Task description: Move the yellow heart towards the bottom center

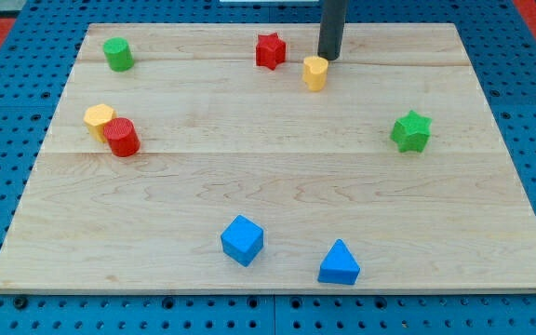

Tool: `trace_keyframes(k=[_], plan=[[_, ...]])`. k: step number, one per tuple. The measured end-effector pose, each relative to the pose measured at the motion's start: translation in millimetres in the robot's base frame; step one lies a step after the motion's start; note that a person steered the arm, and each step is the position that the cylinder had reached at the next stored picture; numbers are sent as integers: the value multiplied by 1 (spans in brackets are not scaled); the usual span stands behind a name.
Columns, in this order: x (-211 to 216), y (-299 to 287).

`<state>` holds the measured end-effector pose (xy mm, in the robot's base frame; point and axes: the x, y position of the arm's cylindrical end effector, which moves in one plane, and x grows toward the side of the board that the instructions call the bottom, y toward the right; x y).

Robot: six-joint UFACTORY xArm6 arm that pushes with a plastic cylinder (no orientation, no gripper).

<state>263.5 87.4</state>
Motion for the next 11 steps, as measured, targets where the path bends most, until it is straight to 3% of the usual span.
trace_keyframes(k=[2,4,6,7,8,9,10,11], plan=[[-14,1],[121,-82],[100,-45],[156,-39],[201,-105],[257,-109],[232,-105],[236,-72]])
